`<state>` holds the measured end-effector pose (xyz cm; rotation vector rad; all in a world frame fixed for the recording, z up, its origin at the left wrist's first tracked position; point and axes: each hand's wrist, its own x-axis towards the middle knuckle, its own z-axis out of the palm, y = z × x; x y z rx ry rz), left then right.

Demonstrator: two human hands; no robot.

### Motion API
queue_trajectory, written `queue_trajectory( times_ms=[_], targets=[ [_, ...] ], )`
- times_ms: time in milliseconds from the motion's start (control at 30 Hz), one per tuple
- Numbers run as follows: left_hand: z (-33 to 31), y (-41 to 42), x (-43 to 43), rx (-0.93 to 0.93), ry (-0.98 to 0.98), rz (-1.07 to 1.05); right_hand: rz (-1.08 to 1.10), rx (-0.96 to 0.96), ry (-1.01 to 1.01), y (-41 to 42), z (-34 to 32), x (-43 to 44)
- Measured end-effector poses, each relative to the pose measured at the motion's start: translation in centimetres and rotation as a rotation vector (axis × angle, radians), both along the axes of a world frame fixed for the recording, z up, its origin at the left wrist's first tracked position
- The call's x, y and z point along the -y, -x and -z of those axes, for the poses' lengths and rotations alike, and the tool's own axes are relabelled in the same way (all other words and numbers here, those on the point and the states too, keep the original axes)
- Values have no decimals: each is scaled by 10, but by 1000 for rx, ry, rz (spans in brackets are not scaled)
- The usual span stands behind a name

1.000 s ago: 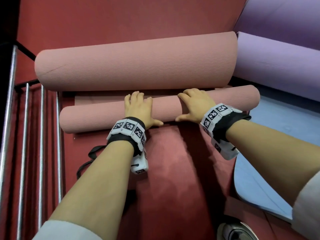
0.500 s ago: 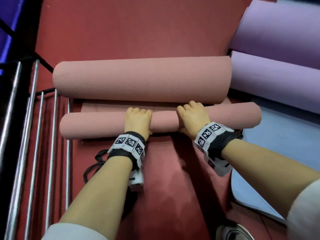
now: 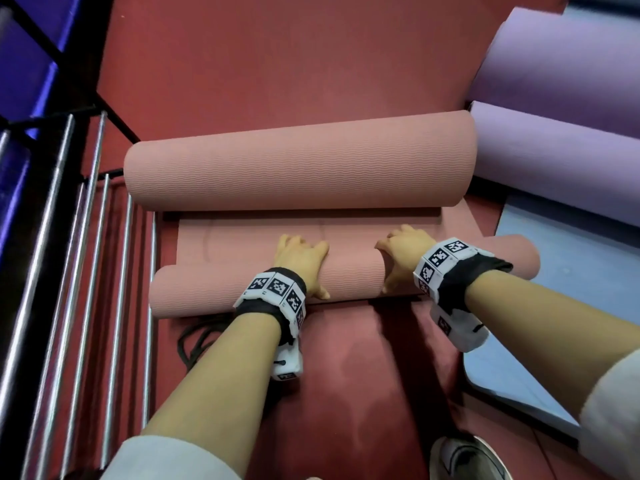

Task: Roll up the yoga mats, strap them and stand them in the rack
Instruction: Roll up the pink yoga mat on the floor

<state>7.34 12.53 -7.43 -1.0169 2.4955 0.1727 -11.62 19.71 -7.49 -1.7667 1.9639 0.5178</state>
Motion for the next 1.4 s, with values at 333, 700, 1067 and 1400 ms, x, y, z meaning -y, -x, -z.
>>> queue_trajectory(
  times_ms=[333,700,1067,1400],
  targets=[
    [0,-3,15,-138,52,-80,43,102,62,14,-2,8],
    [19,-3,11,-213,274,-108,61,-11,275,-4,-1,25],
    [25,17,27,-69,312,-52,-42,-143,325,-1,22,23],
    [-14,0,24,55,83,51,-12,2,160,-8,-13,8]
  ],
)
